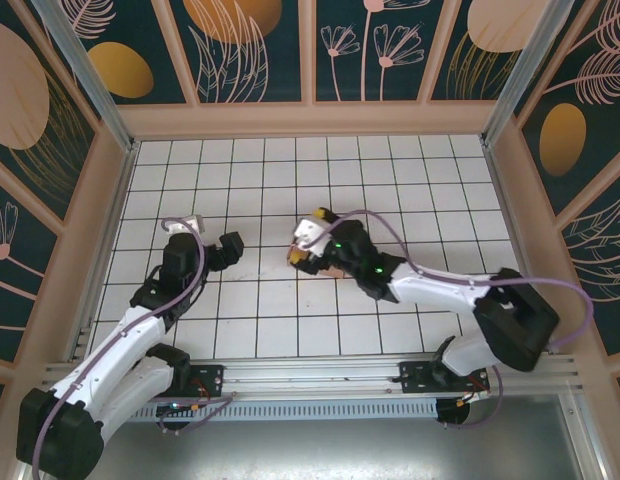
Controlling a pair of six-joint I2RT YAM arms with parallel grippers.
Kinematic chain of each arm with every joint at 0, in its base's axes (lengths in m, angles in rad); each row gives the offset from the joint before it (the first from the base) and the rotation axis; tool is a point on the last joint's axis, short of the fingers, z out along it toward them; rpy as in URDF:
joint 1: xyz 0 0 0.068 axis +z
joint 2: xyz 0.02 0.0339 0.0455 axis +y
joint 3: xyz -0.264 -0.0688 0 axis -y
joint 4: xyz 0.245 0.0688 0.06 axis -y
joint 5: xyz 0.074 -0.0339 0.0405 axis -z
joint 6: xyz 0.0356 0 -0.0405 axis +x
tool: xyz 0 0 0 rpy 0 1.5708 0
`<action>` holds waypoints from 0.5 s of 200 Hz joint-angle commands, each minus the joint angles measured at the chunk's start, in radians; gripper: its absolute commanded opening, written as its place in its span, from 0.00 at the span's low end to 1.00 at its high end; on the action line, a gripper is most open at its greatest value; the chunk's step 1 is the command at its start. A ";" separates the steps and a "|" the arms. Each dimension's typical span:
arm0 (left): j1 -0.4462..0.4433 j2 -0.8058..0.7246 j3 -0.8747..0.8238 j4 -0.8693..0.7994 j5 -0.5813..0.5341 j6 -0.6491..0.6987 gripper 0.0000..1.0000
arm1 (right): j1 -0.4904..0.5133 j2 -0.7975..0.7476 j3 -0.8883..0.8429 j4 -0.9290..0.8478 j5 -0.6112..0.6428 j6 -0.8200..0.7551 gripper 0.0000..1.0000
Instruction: Fold the paper box
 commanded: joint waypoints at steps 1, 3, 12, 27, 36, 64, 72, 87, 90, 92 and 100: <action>0.005 -0.028 -0.117 0.337 -0.132 0.212 0.99 | -0.086 -0.125 -0.144 0.216 0.029 0.231 0.99; 0.005 -0.032 -0.131 0.366 -0.137 0.227 0.99 | -0.096 -0.138 -0.156 0.223 0.044 0.240 0.99; 0.005 -0.049 -0.185 0.477 -0.171 0.303 0.99 | -0.132 -0.201 -0.215 0.244 0.122 0.269 0.99; 0.005 -0.062 -0.247 0.601 -0.263 0.422 0.99 | -0.202 -0.325 -0.311 0.258 0.270 0.294 0.99; 0.006 -0.054 -0.272 0.655 -0.291 0.499 0.99 | -0.264 -0.399 -0.365 0.247 0.312 0.303 0.99; 0.032 0.073 -0.365 0.910 -0.341 0.647 0.99 | -0.503 -0.571 -0.508 0.234 0.273 0.362 0.99; 0.058 0.118 -0.351 0.908 -0.336 0.643 0.99 | -0.575 -0.581 -0.538 0.252 0.242 0.388 0.99; 0.118 0.182 -0.333 0.922 -0.301 0.607 0.99 | -0.692 -0.554 -0.600 0.338 0.137 0.437 0.99; 0.132 0.191 -0.332 0.931 -0.273 0.600 0.99 | -0.712 -0.541 -0.611 0.362 0.120 0.449 0.99; 0.140 0.197 -0.332 0.936 -0.259 0.595 0.99 | -0.725 -0.533 -0.619 0.383 0.105 0.456 0.99; 0.174 0.217 -0.325 0.953 -0.219 0.566 0.99 | -0.778 -0.484 -0.638 0.469 0.061 0.486 0.99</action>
